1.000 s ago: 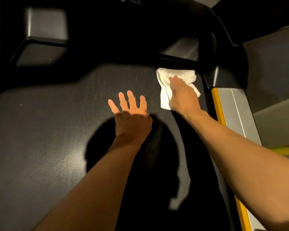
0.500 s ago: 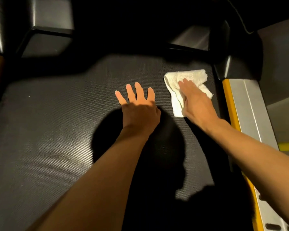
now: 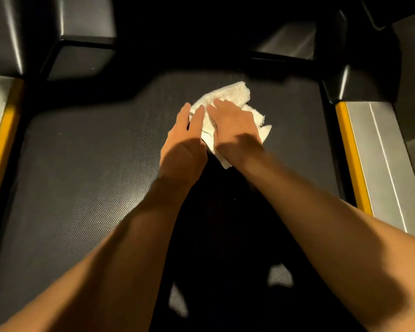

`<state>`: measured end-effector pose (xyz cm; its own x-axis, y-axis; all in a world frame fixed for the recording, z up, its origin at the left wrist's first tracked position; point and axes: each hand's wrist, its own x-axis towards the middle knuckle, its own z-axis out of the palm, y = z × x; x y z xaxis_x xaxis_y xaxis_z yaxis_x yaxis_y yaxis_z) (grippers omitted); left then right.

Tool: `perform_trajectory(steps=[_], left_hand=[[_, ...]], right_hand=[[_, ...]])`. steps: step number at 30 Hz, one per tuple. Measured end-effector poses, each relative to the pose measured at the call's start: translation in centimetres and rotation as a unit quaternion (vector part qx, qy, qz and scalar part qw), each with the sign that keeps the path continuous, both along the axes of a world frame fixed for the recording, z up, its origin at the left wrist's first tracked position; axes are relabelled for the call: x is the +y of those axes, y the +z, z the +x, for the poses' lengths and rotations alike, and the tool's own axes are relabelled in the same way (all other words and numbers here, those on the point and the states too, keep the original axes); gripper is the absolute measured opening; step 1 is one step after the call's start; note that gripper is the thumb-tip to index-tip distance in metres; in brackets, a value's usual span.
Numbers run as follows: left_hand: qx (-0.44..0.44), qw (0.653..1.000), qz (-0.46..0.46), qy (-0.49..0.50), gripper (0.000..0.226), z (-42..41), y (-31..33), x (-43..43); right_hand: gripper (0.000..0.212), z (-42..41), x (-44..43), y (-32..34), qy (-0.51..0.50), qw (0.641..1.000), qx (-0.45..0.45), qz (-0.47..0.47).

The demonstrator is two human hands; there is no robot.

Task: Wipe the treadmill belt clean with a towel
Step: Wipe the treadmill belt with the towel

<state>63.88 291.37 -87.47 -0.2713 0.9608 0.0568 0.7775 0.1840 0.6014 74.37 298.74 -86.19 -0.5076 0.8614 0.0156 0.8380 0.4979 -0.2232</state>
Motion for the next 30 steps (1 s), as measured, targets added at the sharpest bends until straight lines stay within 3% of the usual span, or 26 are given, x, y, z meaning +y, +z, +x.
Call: perform_trajectory(steps=[4, 5, 8, 11, 14, 18, 21, 25, 27, 30], left_hand=[[-0.149, 0.984, -0.030, 0.092, 0.057, -3.2, 0.1, 0.8], [-0.152, 0.982, -0.026, 0.107, 0.060, -4.0, -0.1, 0.6], [-0.051, 0.994, 0.002, 0.096, 0.052, -6.6, -0.2, -1.4], [0.026, 0.993, 0.034, 0.111, 0.037, -8.7, -0.2, -2.7], [0.031, 0.989, 0.045, 0.135, 0.033, -9.9, -0.1, -3.3], [0.048, 0.987, 0.058, 0.143, 0.032, -11.3, -0.3, -4.1], [0.026, 0.990, 0.062, 0.127, 0.037, -11.2, -0.3, -4.5], [0.027, 0.983, 0.097, 0.154, 0.044, -12.1, 0.3, -4.2], [0.051, 0.973, 0.112, 0.193, 0.040, -13.3, 0.1, -4.3], [0.011, 0.959, 0.130, 0.252, 0.037, -14.4, -0.6, -4.8]], right_hand=[[0.036, -1.3, -4.2, -0.7, 0.085, 0.992, 0.069, 0.062], [0.033, -1.4, -5.0, -1.0, 0.101, 0.990, 0.062, 0.070], [0.025, -3.9, -4.1, -1.0, 0.113, 0.983, 0.054, 0.132], [0.040, -6.3, -2.2, -0.9, 0.069, 0.993, 0.003, 0.094], [0.044, -7.0, -4.1, -0.9, 0.058, 0.996, 0.044, 0.054], [0.049, -7.1, -5.8, -0.4, 0.143, 0.989, 0.019, -0.034], [0.055, -9.5, -3.9, 0.7, 0.104, 0.994, 0.025, 0.010], [0.051, -11.6, -5.4, 0.6, 0.088, 0.995, 0.027, -0.048], [0.057, -11.7, -7.4, 0.6, 0.142, 0.988, 0.004, -0.055], [0.059, -12.6, -6.5, -0.1, 0.173, 0.984, 0.012, -0.040]])
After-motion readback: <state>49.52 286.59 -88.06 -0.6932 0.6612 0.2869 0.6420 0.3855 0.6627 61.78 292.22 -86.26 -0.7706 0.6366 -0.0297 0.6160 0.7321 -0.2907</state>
